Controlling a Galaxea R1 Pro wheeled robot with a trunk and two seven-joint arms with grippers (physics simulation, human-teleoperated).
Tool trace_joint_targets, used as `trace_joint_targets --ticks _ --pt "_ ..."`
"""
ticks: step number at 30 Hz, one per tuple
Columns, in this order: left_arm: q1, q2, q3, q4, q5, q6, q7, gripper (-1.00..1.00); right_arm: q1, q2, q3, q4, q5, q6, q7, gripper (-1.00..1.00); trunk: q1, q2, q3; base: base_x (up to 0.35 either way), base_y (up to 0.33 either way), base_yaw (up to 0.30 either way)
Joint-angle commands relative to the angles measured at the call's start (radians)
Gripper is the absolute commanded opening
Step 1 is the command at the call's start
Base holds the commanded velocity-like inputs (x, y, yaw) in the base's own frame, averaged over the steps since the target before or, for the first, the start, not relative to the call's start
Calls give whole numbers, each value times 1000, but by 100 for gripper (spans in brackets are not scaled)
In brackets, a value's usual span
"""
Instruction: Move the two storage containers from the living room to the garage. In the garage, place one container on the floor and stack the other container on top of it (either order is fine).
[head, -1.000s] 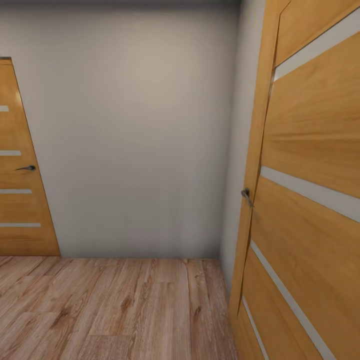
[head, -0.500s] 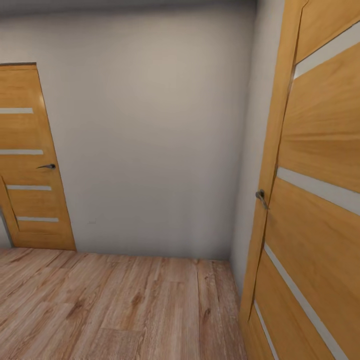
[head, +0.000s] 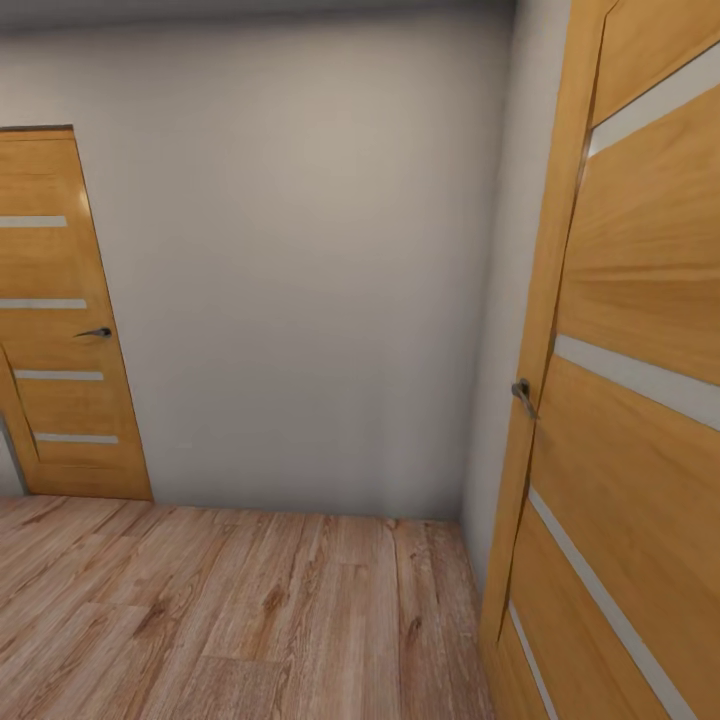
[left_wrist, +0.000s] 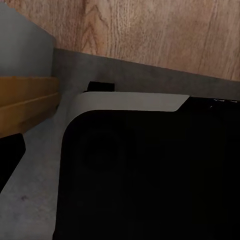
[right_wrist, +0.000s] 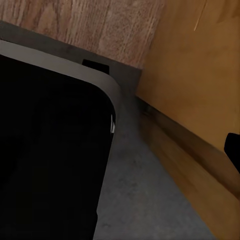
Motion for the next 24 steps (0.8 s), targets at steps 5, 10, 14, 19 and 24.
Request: trace_joint_targets --ticks 5,10,14,19,24 --pt "0 1 0 -1 10 -2 1 100 -1 2 8 3 -11 -3 0 100 0 -1 -1 0 0 0" --pt "0 1 0 -1 11 -2 1 100 -1 0 8 3 -11 -1 0 100 0 -1 -1 0 0 0" --pt "0 1 0 -1 11 -2 1 100 -1 -4 8 3 -10 0 1 100 0 -1 -1 0 0 0" --pt "0 1 0 0 11 0 1 100 -1 -5 8 3 -9 0 1 100 0 -1 -1 101 0 0" --pt "0 1 0 1 11 1 1 100 -1 -5 8 3 -9 0 1 100 0 -1 -1 278 0 0"
